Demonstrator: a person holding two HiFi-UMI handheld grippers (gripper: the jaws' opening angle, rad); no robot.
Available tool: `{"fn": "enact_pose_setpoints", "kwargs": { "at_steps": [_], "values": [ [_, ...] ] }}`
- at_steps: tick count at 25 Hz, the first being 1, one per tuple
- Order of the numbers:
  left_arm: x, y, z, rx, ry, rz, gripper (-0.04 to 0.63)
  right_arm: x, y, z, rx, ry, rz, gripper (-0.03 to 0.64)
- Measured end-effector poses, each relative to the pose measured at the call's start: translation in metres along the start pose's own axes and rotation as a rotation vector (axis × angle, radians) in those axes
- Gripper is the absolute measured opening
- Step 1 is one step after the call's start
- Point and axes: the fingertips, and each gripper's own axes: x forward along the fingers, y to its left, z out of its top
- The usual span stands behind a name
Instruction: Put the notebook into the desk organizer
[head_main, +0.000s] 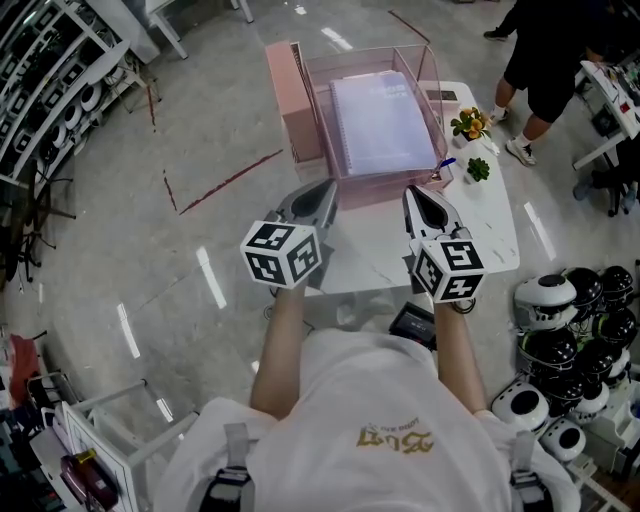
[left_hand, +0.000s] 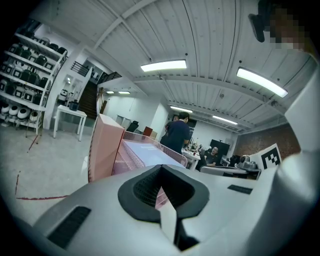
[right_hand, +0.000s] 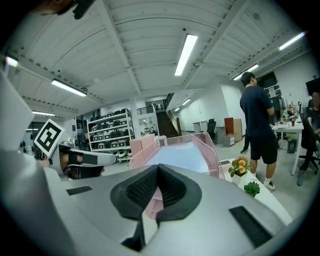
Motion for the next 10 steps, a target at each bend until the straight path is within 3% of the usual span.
{"fn": "enact_pose_setpoints", "kwargs": {
  "at_steps": [10],
  "values": [
    [-0.0002,-0.0017,0.0009,0.002,0.002,0.003,0.018,-0.0019,-0.0011,-0.0014,0.001,0.006,0.003,0.011]
  ]
}}
